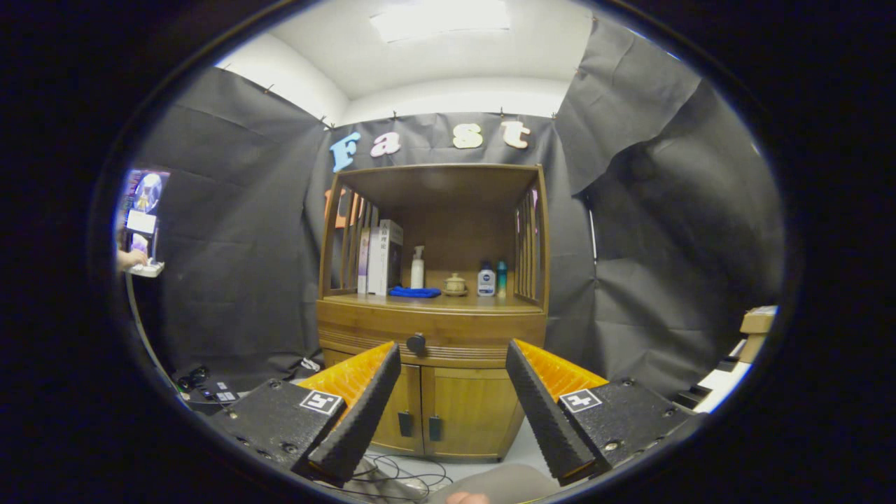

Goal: Pull open the drawer, take out the items inside it, and place them on the countertop above the cabinet.

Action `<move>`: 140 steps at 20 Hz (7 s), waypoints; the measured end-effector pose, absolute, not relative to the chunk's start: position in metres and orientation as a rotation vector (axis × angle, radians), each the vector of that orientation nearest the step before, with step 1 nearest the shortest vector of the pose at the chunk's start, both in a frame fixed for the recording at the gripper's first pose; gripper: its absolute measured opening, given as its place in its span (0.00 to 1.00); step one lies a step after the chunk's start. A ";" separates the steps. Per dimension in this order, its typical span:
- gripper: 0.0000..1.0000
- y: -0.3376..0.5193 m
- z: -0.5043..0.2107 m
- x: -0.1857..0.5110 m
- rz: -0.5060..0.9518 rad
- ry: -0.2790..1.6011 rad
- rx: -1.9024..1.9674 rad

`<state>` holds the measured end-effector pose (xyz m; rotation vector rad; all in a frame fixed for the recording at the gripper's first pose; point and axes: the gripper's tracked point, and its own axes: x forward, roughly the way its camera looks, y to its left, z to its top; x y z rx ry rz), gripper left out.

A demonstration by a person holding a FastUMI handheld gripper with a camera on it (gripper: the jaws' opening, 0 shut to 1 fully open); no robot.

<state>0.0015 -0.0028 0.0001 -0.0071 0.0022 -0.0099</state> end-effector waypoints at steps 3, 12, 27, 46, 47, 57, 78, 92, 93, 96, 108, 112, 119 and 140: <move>0.98 -0.004 0.000 0.002 -0.018 0.009 -0.010; 0.98 -0.001 -0.005 0.021 -0.004 0.008 -0.028; 0.98 0.052 -0.043 0.176 0.016 0.117 -0.002; 0.84 0.069 -0.108 0.304 -0.017 0.247 -0.101; 0.80 0.068 -0.111 0.305 -0.023 0.256 -0.097; 0.45 0.064 -0.118 0.308 -0.053 0.306 -0.031; 0.35 0.065 -0.113 0.221 -0.033 0.298 -0.020; 0.35 0.070 -0.117 0.153 -0.022 0.308 -0.009; 0.35 0.072 -0.119 0.150 -0.019 0.308 -0.002; 0.35 0.071 -0.118 0.149 -0.020 0.304 -0.003; 0.70 0.064 -0.089 0.138 0.011 0.218 -0.105; 0.84 0.062 -0.040 0.131 0.019 0.121 -0.131; 0.84 0.060 0.053 0.187 0.179 0.138 -0.172; 0.75 0.078 -0.089 0.250 0.444 1.097 -0.194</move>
